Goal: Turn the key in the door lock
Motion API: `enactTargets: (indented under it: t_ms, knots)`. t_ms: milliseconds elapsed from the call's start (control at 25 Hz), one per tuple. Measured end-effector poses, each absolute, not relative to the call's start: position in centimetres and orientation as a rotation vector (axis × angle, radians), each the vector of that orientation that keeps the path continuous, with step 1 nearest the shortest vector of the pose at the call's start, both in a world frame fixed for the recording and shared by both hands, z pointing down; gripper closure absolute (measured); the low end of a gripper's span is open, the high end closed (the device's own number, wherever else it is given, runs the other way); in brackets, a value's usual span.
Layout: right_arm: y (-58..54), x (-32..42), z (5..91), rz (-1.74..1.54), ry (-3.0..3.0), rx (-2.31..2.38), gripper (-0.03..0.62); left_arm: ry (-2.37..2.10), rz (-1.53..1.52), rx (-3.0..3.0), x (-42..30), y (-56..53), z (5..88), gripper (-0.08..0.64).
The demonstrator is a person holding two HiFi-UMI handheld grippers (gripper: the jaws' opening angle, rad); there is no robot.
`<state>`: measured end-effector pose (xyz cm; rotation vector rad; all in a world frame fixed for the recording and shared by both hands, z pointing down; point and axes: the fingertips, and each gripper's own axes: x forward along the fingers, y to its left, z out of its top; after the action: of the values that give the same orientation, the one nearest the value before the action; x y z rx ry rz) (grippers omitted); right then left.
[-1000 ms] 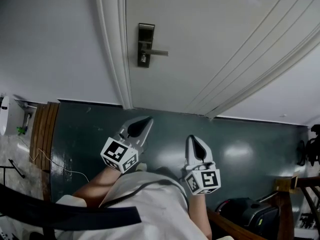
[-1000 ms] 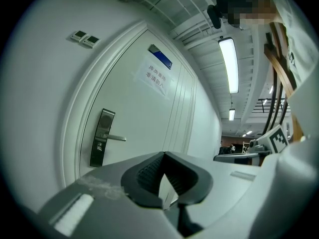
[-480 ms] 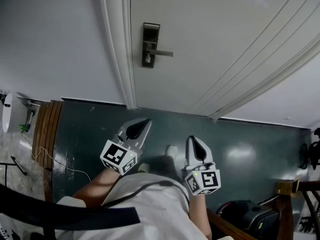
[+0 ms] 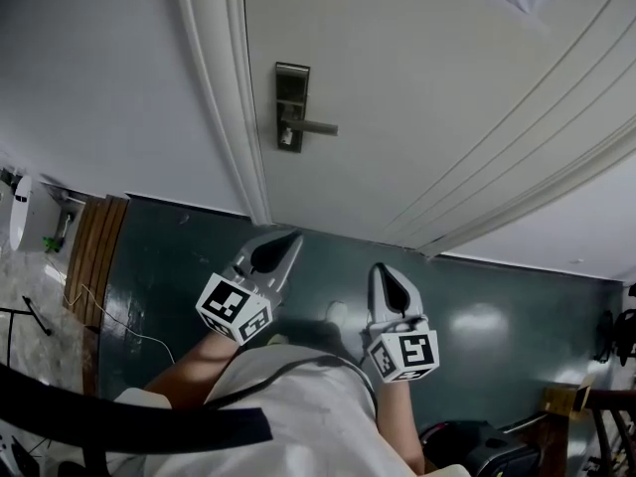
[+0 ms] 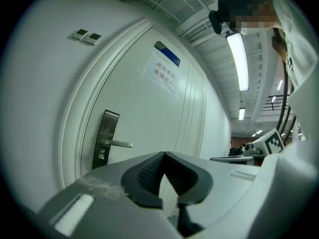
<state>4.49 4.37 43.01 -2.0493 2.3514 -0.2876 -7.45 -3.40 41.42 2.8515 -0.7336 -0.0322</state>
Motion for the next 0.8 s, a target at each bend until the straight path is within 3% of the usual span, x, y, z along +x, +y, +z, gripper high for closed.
enactTargets:
  t_ms: [800]
  knots:
    - [-4.5,14.1,43.8,-0.314,2.627,-1.747,0.584,-1.061,0.004,2.735,2.3,-10.3,42.6,0.557]
